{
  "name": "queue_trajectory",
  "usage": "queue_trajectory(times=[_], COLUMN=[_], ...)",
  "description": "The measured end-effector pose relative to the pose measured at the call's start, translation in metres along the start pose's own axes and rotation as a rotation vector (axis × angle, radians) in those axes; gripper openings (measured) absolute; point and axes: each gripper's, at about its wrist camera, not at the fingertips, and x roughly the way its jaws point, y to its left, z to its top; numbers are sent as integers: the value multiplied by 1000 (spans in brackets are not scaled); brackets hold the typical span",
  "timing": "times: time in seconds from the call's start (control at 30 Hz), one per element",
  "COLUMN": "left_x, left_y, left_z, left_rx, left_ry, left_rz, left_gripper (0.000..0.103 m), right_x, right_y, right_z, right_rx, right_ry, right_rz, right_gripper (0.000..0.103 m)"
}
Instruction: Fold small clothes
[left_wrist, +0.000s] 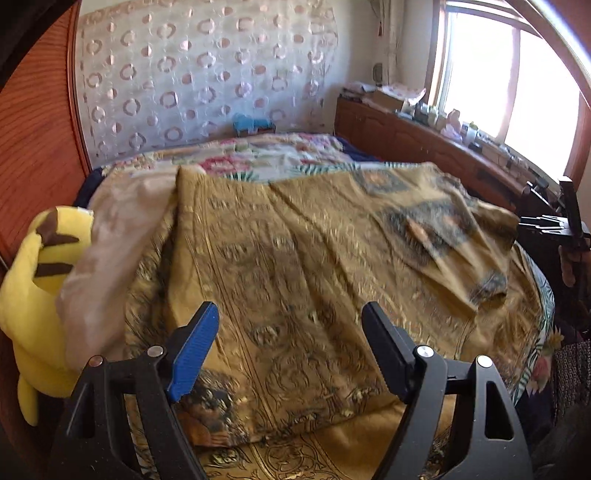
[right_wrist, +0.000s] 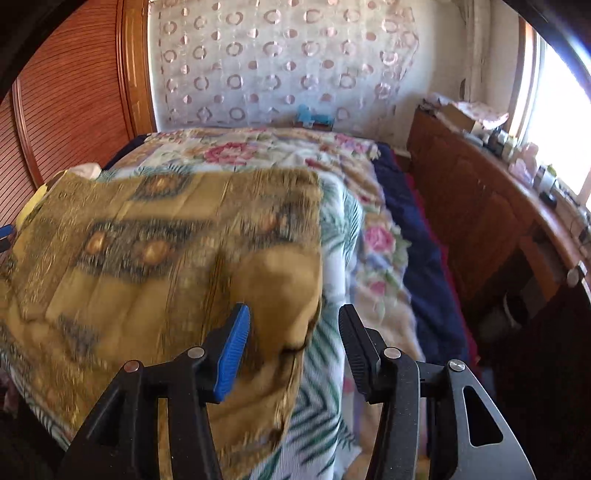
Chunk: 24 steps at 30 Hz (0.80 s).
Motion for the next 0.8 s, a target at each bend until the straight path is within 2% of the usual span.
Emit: queue_trajectory(times=[0.17, 0.27, 0.3, 0.33, 0.37, 0.57, 0.67, 0.8], left_x=[16, 28, 31, 31, 32, 38, 38, 38], left_y=[3, 6, 6, 7, 7, -9, -5, -6], left_z=[-7, -8, -8, -9, -9, -15, -14, -15], left_rx=[-31, -61, -63, -59, -55, 43, 30, 38], left_ry=[60, 109, 118, 115, 118, 117, 120, 122], left_rz=[12, 10, 21, 29, 32, 102, 91, 92], left_gripper=[80, 80, 80, 80, 80, 83, 84, 87], right_x=[-7, -4, -6, -8, -8, -15, -11, -17], right_y=[-6, -3, -2, -2, 0, 2, 5, 0], right_z=[-28, -27, -24, -23, -23, -36, -33, -28], right_rx=[18, 1, -7, -16, -36, -60, -45, 19], right_ry=[49, 38, 38, 44, 51, 69, 65, 14], right_rz=[27, 3, 11, 18, 0, -42, -65, -70], right_gripper=[47, 41, 27, 8, 6, 5, 5, 8])
